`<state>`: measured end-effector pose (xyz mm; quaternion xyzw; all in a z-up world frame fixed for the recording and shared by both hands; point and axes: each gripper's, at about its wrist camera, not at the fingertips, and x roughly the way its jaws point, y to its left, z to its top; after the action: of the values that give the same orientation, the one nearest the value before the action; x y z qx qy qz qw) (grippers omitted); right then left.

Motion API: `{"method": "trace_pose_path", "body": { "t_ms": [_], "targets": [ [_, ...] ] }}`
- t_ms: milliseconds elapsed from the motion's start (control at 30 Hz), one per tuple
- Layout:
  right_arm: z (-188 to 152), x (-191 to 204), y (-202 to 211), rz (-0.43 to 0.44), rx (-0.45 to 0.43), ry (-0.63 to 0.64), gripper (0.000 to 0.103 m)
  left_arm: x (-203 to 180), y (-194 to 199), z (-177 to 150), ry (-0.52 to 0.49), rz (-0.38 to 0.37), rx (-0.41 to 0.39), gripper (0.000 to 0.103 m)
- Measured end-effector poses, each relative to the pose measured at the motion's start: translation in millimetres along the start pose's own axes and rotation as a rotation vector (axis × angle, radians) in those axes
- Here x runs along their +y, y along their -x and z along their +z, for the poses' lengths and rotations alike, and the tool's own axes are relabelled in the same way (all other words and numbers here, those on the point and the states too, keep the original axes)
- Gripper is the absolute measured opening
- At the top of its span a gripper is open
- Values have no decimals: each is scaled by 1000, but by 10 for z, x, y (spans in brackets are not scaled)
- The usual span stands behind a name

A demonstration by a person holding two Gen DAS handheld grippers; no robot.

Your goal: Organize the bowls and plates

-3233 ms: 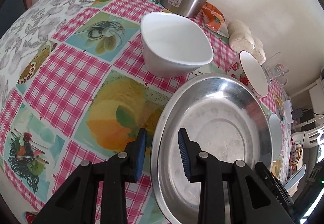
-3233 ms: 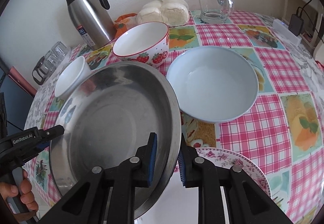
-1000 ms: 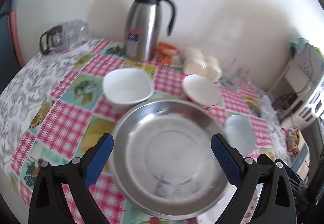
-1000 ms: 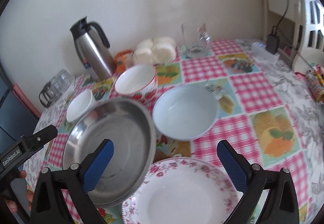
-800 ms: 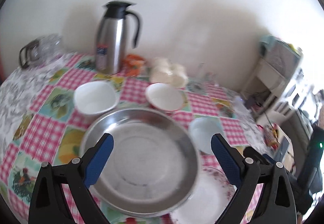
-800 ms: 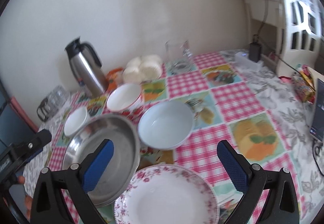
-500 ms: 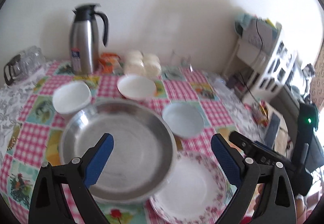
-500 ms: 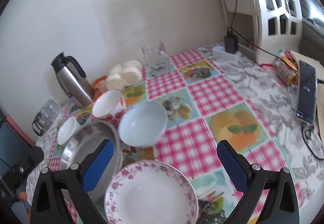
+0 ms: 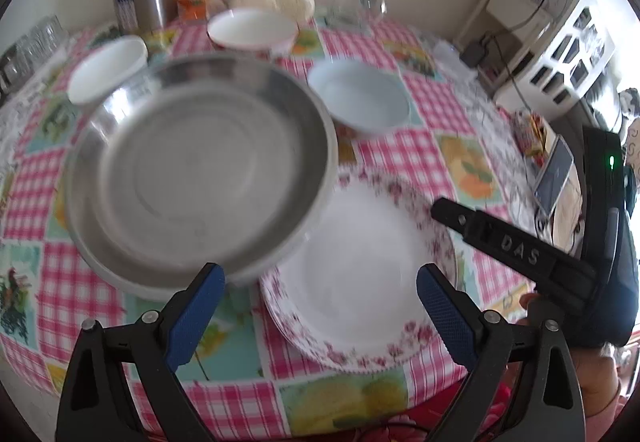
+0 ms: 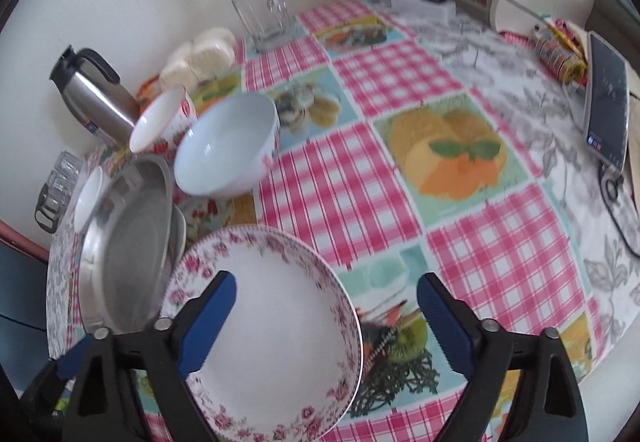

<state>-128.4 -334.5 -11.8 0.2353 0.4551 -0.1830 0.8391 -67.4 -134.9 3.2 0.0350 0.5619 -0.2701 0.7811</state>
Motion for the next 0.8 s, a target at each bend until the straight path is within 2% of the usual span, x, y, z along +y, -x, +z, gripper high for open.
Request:
{"method": "trace_pose_path", "body": {
  "t_ms": [267,367,467,633,800],
  "targets": [
    [-83,-3,-214,15,111,10,79,-7,-34,-33,-18,29,16,96],
    [-96,-1,-243,10,126,11,78,4,-10,-28,-10,5,19,91],
    [-100,-8,-262,4,139,15,72,-23,8,-60,-21,-1,23,91],
    [-102,-31,-331,-7,167,10,69,-78,-54,-90,-26,-22,54,91],
    [-105,-21,-401,-18,185,6,69,-2,-148,-96,19,-37,94,90]
  ]
}}
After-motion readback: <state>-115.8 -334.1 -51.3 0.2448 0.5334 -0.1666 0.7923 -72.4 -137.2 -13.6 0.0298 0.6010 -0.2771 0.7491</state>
